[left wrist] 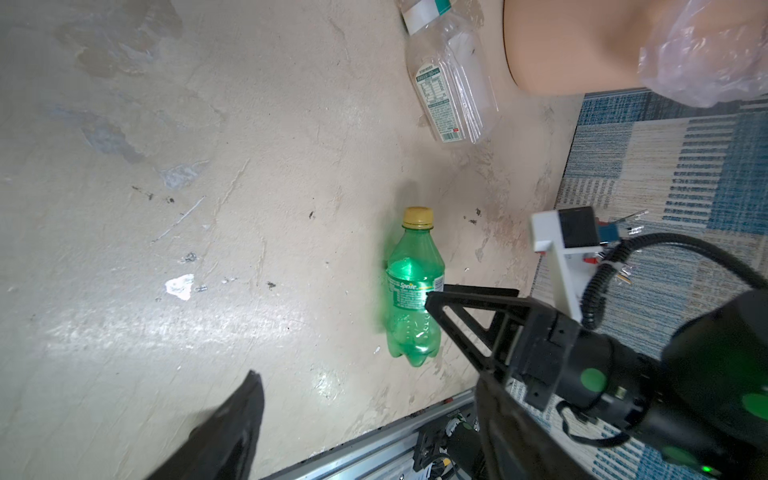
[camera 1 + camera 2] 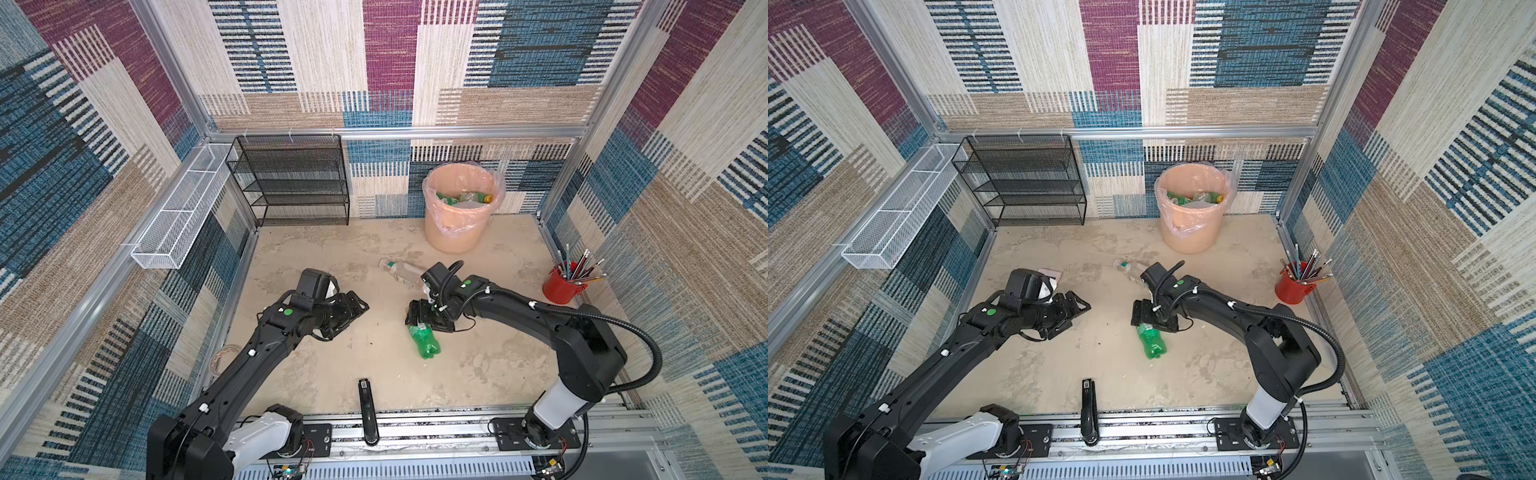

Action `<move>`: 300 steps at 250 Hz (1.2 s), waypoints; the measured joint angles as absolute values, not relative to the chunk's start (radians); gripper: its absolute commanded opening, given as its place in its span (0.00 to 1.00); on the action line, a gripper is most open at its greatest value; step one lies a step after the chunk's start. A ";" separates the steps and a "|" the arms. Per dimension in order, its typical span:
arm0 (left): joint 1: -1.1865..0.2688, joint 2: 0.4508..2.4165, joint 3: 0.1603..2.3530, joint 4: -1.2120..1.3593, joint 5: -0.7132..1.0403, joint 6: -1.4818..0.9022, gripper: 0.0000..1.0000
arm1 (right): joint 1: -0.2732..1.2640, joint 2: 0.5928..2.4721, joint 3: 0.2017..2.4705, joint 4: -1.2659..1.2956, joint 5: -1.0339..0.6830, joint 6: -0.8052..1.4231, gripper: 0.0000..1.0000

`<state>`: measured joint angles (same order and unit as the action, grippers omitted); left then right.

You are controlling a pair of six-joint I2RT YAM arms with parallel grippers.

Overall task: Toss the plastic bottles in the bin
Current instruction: 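Lower the right gripper onto the second yellow-capped green bottle and grasp it, then carry the green bottle over the bin and open the right gripper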

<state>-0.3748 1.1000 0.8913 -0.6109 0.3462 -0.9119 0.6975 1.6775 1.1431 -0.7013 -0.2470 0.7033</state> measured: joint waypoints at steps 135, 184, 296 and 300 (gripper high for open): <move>-0.361 1.054 0.864 -0.634 0.346 -0.904 0.81 | 0.747 1.674 1.060 -0.751 -0.146 0.630 0.53; -0.360 1.051 0.860 -0.634 0.346 -0.904 0.81 | 0.712 1.519 1.016 -0.710 -0.123 0.680 0.52; -0.359 1.086 0.894 -0.643 0.344 -0.904 0.81 | 0.383 1.197 0.978 -0.417 -0.043 0.764 0.55; -0.359 1.087 0.897 -0.644 0.343 -0.904 0.81 | 0.373 1.205 0.998 -0.411 -0.042 0.760 0.55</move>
<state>-0.3592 1.0874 0.8967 -0.6441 0.3428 -0.9043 0.3733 1.2049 0.9981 -0.4107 -0.0418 0.7605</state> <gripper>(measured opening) 0.808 0.551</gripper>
